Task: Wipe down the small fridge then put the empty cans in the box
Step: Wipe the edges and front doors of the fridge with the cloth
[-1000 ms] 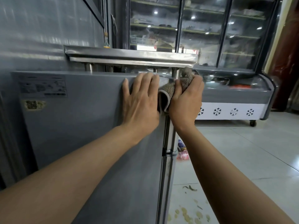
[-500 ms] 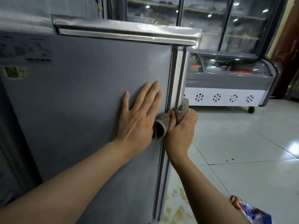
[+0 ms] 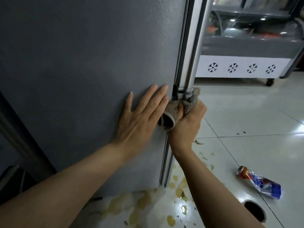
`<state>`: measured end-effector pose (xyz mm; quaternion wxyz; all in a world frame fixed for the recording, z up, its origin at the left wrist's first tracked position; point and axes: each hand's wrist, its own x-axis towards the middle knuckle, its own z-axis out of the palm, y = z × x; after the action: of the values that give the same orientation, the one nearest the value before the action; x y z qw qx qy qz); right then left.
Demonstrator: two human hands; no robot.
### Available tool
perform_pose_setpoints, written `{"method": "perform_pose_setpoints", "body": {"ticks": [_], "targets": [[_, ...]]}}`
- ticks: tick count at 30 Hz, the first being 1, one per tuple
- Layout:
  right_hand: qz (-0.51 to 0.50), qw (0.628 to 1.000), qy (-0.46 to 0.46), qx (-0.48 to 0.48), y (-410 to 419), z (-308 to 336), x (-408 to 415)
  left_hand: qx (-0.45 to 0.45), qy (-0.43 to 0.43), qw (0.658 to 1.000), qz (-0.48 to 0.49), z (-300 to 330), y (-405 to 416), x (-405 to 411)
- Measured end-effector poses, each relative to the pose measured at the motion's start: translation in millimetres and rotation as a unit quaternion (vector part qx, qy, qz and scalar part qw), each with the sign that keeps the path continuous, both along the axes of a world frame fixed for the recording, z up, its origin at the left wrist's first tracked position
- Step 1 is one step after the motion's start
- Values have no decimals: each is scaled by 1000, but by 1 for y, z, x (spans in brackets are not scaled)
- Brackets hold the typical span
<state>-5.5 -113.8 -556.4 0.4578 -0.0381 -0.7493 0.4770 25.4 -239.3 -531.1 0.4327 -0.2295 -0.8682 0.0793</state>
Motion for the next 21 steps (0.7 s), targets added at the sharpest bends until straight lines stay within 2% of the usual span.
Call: {"method": "perform_pose_setpoints", "body": {"ticks": [9,15,21], "targets": [[14,1000,-7,-7,1,-63,5,-64,19,998,-8,-61,-3,-3],[48,997,-57,-30,3,-132,15,-147,-9,989,-15,-109,-16,1],[93,987,-119,-57,7,-185,25,-210,3,978,-5,-155,-21,0]]}}
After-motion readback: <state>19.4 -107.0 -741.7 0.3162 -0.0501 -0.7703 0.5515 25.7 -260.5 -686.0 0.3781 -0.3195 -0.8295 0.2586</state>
